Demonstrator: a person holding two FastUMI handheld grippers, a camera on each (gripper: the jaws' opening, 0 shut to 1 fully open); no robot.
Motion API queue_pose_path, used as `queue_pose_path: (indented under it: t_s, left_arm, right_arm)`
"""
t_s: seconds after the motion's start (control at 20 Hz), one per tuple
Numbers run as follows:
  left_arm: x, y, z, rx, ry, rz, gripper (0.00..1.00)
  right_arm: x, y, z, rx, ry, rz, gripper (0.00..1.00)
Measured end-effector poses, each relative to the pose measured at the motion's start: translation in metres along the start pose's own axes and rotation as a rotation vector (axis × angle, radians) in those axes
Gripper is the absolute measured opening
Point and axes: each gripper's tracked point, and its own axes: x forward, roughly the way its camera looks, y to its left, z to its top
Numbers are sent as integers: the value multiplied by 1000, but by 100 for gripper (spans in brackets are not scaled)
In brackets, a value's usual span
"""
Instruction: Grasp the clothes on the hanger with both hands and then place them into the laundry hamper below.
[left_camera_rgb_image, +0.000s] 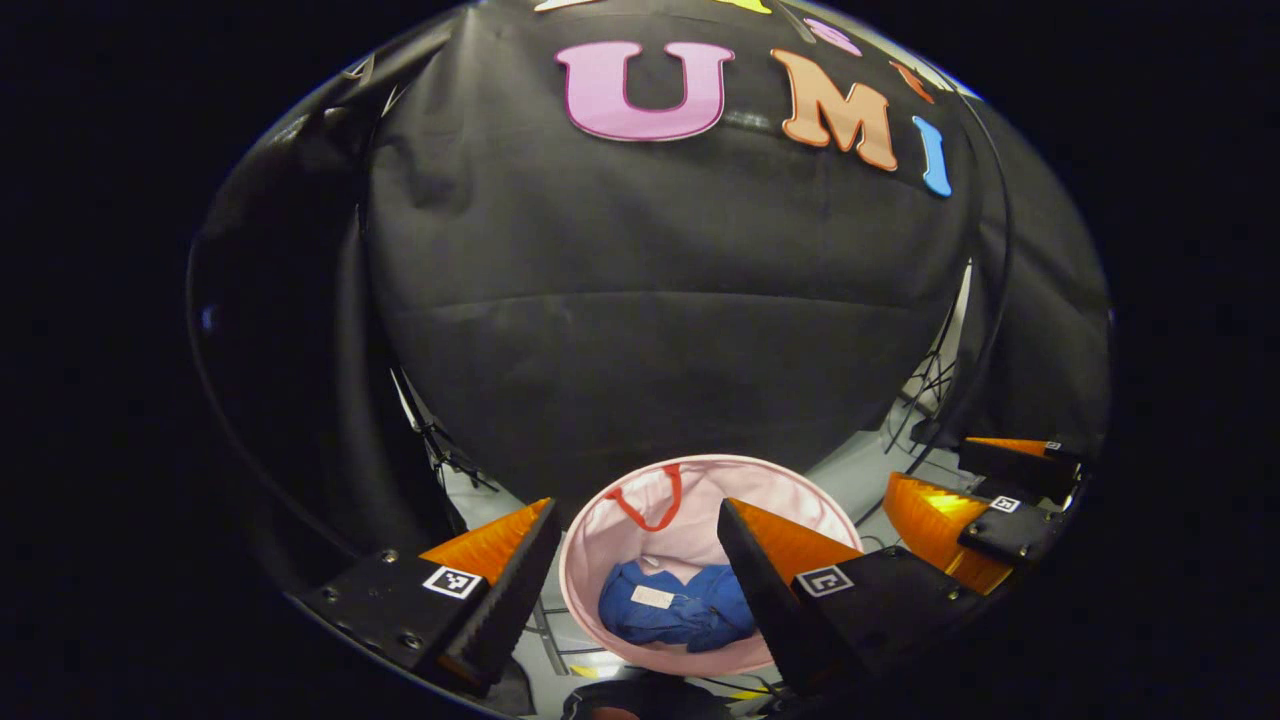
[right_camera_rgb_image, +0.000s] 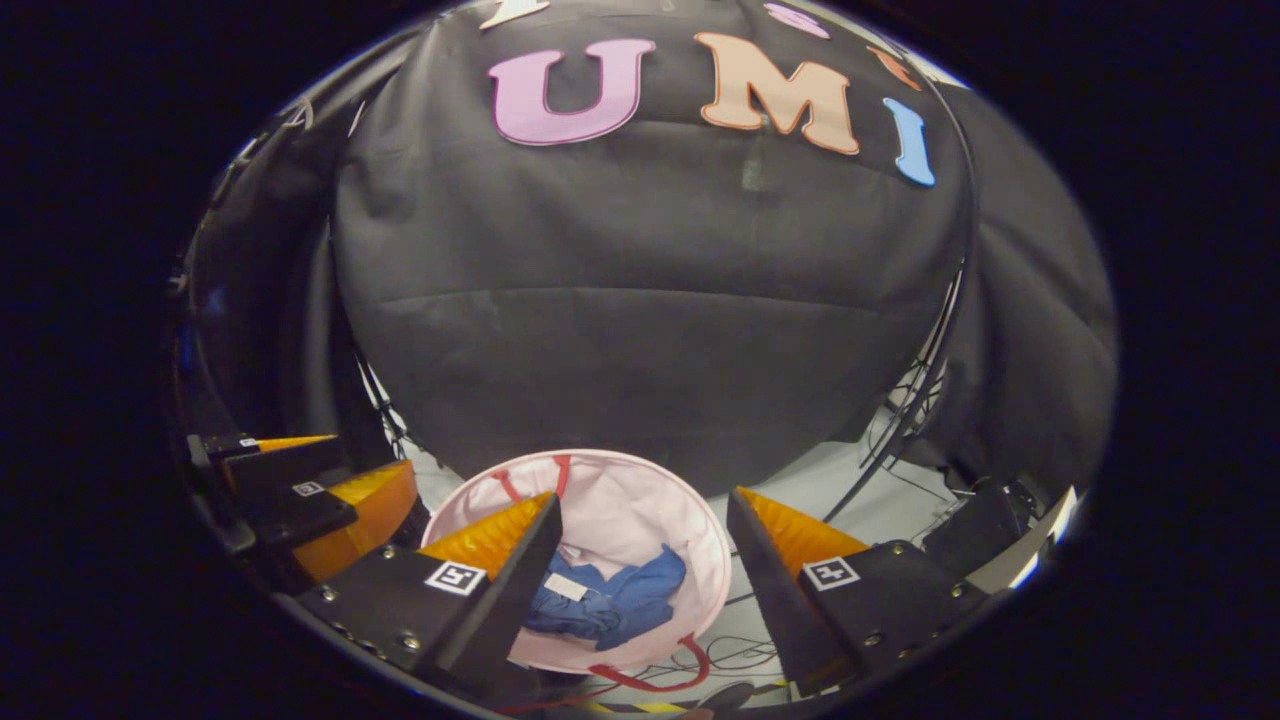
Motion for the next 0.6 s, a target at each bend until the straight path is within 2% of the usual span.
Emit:
queue_pose_path:
  t_s: [0.3, 0.5, 0.55, 0.6]
  left_arm:
    - [-50, -5, 62, 65, -139, 0, 98]
    - [-81, -17, 97, 57, -213, -22, 98]
    - [-88, -18, 105, 62, -230, -22, 98]
    - [-94, -18, 113, 68, -254, -18, 98]
  right_arm:
    - [-41, -5, 51, 30, -94, 10, 97]
    - [-76, -12, 87, 32, -176, 4, 100]
    - [-86, -14, 95, 38, -199, 2, 96]
    - [-95, -17, 106, 46, -223, 1, 100]
